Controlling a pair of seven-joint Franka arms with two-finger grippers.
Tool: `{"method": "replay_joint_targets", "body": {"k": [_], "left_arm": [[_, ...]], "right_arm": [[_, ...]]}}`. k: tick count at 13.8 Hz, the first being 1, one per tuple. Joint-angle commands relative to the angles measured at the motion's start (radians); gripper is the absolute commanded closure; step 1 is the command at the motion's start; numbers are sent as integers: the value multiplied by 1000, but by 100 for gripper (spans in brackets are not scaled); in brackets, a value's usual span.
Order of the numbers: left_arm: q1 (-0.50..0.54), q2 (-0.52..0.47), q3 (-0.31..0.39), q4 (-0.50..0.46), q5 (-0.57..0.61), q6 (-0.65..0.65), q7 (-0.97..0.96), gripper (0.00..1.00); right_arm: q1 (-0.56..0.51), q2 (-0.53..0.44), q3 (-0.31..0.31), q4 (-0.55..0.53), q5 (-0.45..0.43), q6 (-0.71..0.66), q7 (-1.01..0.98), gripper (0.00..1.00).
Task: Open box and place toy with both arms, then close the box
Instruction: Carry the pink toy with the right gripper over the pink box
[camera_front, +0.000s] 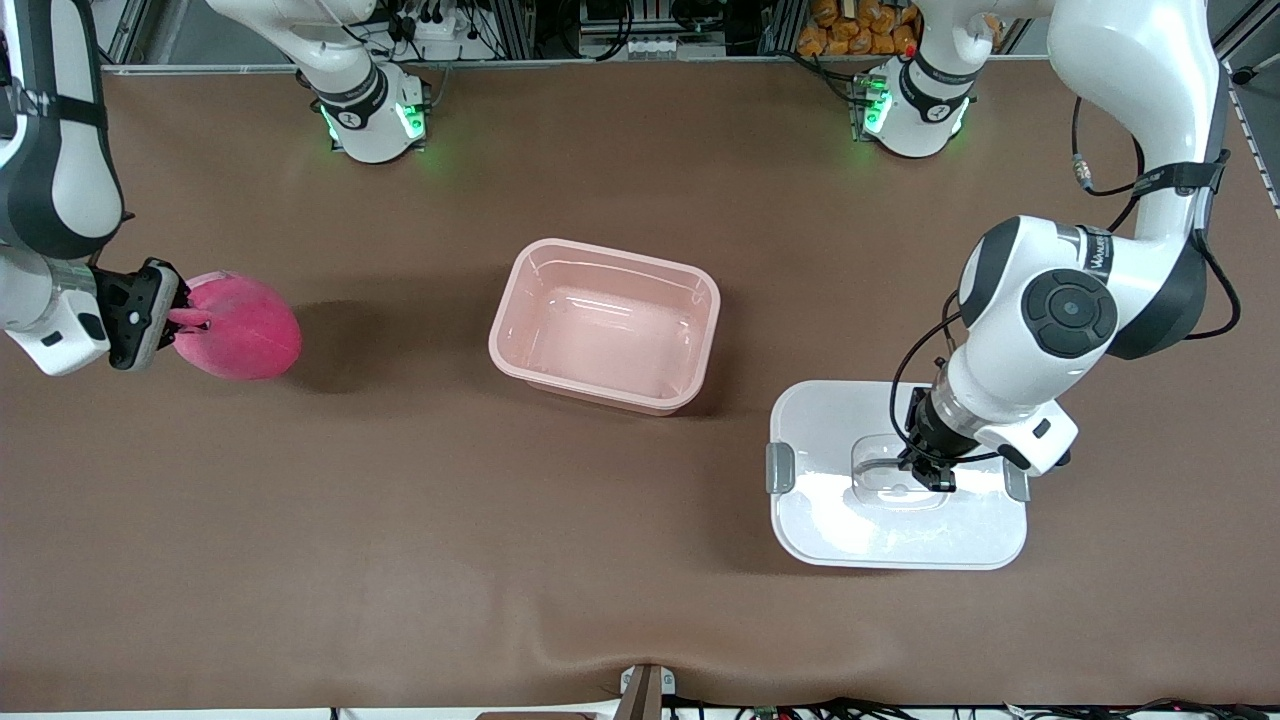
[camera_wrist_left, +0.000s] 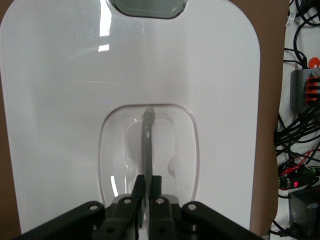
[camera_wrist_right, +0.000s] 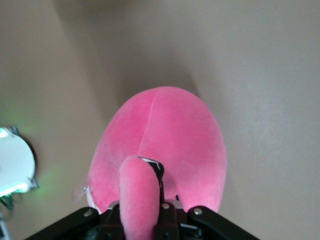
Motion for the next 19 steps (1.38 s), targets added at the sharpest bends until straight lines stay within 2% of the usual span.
{"method": "replay_joint_targets", "body": {"k": [1,7,14,19], "left_arm": [[11,-28,-6,-23,-16,1,17,100],[16,-31,-4,-26,-16,-14,17,100],[10,-25,-4,-34,-16,-14,4,100],[14,-24,-4,-34,-14,-14,9,100]], "right_arm": [[11,-19,47,46,16,-62,162,100],[11,-22,197,127,16,-133,562,100],[25,-13,396,196,18,-126,1122,100],[134,5,406,236,38,-123,1489,100]]}}
